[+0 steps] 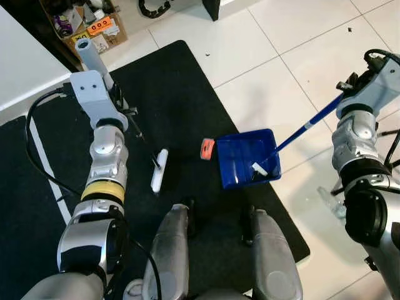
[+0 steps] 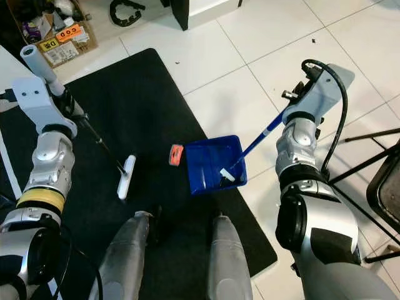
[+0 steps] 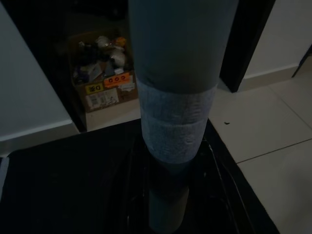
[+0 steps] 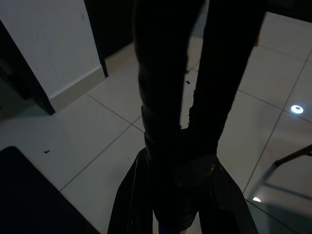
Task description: Sweep floor
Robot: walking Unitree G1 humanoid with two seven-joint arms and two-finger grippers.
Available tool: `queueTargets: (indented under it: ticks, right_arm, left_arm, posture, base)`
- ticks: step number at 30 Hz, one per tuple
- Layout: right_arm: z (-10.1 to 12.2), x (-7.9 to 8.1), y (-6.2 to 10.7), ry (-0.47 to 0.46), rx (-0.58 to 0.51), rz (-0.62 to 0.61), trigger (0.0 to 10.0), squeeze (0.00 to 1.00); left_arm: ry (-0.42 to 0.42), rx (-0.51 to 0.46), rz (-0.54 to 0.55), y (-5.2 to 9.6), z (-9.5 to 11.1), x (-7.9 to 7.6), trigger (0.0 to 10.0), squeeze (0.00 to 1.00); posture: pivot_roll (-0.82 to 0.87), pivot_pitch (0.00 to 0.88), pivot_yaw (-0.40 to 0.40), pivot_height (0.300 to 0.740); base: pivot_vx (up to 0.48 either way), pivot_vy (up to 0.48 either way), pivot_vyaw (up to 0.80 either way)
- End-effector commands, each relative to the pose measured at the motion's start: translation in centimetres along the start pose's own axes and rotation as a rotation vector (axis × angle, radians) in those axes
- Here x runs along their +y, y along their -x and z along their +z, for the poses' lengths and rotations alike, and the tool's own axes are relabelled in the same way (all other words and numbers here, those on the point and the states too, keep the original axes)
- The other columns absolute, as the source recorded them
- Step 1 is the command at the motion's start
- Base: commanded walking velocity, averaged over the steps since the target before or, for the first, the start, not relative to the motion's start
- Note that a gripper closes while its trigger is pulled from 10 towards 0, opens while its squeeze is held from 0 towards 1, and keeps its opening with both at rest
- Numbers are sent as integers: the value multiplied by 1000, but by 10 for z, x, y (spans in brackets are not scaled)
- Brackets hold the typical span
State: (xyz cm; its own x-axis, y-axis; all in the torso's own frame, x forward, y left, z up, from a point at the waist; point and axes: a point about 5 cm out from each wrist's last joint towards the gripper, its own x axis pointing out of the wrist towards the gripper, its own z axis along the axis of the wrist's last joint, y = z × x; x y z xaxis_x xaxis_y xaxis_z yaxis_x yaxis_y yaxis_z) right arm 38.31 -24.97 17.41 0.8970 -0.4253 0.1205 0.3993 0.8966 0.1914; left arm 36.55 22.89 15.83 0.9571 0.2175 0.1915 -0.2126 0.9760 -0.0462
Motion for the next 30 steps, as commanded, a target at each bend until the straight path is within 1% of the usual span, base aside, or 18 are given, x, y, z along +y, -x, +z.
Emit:
queueTargets:
  ticks: [1, 3, 7, 9, 16, 19, 21, 24, 26, 27, 28, 30]
  right_arm:
    - [1, -5, -1, 10, 3, -23, 10000, 0]
    - [6, -6, -4, 5, -9, -35, 10000, 0]
    - [10, -7, -6, -9, -16, -53, 10000, 0]
    - [16, -7, -8, -41, -28, -82, 10000, 0]
    - [27, -6, -13, -82, -51, -97, 10000, 0]
    - [35, -1, -16, -86, -75, -83, 10000, 0]
    - [39, 6, -16, -47, -99, -51, 10000, 0]
    - [39, 8, -16, -28, -106, -41, 10000, 0]
    - [36, 12, -14, 20, -109, -25, 10000, 0]
    - [36, 12, -14, 20, -109, -25, 10000, 0]
    - [31, 16, -11, 53, -106, -19, 10000, 0]
    - [26, 21, -7, 89, -112, -19, 10000, 0]
  left_arm:
    - [16, 29, 23, 4, -9, 7, 10000, 0]
    - [35, -4, 22, 1, -2, 6, 10000, 0]
    - [54, -32, 17, -2, 4, 4, 10000, 0]
    - [73, -61, 9, -5, 11, 2, 10000, 0]
    - [90, -91, -1, -11, 20, -1, 10000, 0]
    - [96, -107, -7, -13, 24, -2, 10000, 0]
    - [94, -121, -17, -14, 28, -2, 10000, 0]
    - [92, -126, -21, -15, 30, -1, 10000, 0]
    - [86, -126, -27, -15, 29, -2, 10000, 0]
    - [86, -126, -27, -15, 29, -2, 10000, 0]
    - [76, -123, -24, -15, 28, -3, 10000, 0]
    - [66, -122, -14, -15, 27, -7, 10000, 0]
  posture:
    - [36, 470, 20, 740]
    - [37, 472, 22, 740]
    - [37, 473, 24, 740]
    - [35, 472, 29, 740]
    - [34, 474, 33, 740]
    - [48, 482, 35, 740]
    - [70, 500, 40, 740]
    - [73, 502, 42, 740]
    - [83, 516, 45, 740]
    - [83, 516, 45, 740]
    - [82, 522, 44, 740]
    - [78, 523, 44, 740]
  base:
    - [0, 0, 0]
    - [0, 0, 0]
    - [0, 0, 0]
    - [0, 0, 0]
    - [0, 0, 0]
    - [0, 0, 0]
    - [0, 0, 0]
    - [0, 0, 0]
    - [0, 0, 0]
    - [0, 0, 0]
    - [0, 0, 0]
    - [0, 0, 0]
